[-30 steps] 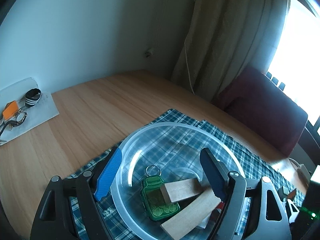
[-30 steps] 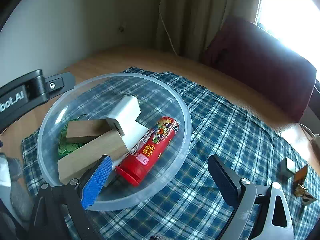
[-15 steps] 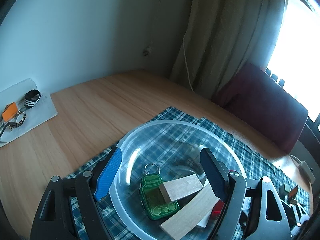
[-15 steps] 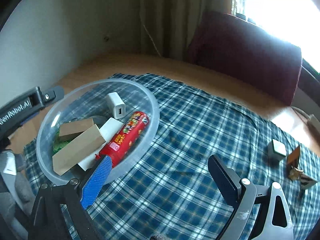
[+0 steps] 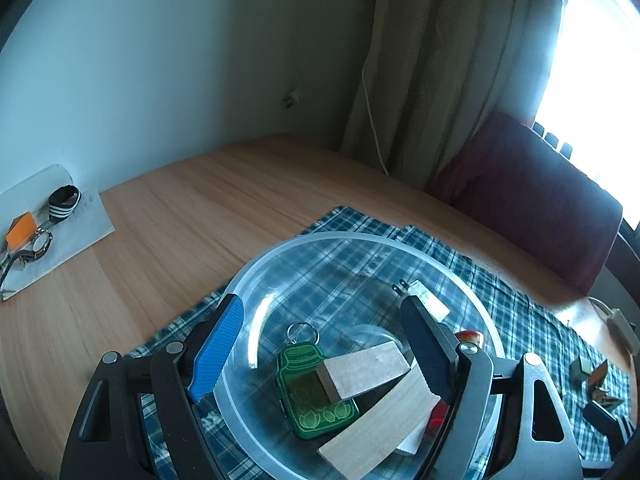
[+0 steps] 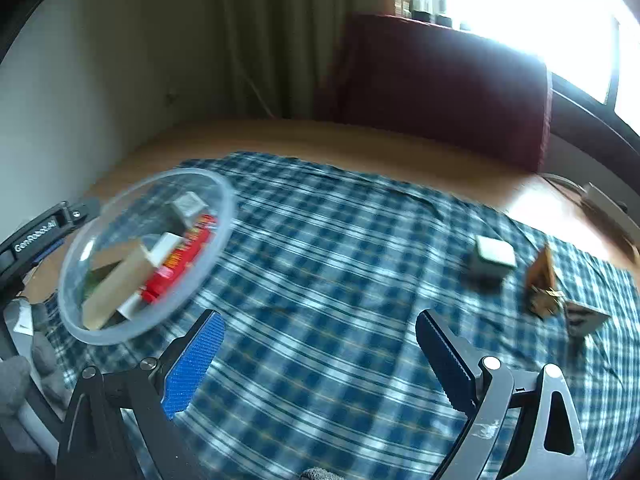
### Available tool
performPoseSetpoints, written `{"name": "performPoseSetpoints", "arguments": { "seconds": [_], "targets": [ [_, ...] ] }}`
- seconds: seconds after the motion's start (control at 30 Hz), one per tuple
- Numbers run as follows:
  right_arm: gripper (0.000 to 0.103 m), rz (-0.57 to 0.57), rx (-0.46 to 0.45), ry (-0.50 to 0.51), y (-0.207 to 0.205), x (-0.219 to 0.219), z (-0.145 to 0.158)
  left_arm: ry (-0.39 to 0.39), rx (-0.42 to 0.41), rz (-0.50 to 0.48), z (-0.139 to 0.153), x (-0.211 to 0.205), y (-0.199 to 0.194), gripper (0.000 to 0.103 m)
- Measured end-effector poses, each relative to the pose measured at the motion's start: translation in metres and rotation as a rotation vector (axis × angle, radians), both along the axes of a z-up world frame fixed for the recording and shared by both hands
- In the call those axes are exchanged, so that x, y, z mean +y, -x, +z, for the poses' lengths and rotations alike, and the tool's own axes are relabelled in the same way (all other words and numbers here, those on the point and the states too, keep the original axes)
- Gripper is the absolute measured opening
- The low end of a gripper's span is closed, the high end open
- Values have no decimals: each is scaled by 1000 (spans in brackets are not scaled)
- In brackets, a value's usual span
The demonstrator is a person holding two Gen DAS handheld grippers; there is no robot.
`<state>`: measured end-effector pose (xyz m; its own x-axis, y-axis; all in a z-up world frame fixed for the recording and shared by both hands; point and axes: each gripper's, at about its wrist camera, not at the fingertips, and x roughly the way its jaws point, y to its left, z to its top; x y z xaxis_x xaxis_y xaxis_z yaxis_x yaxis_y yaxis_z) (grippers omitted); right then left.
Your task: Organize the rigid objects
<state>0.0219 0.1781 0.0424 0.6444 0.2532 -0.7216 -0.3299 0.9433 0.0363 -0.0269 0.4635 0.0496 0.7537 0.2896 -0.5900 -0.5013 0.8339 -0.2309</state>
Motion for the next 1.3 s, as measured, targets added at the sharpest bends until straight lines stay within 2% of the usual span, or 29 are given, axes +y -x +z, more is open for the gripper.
{"name": "performPoseSetpoints", "arguments": {
  "seconds": [0.57,1.1,1.3],
  "targets": [
    [99,-253,45,-2,-6,-118,-11,-72,20,-28,-1,-23,-6,81],
    [96,-438,88,-67,-18,-206,-12,-103,8,-140,15,-71,-5,81],
    [87,-464,110,-75,-36,-223,-15,-106,15,-188,19,-89,-7,86]
  ]
}}
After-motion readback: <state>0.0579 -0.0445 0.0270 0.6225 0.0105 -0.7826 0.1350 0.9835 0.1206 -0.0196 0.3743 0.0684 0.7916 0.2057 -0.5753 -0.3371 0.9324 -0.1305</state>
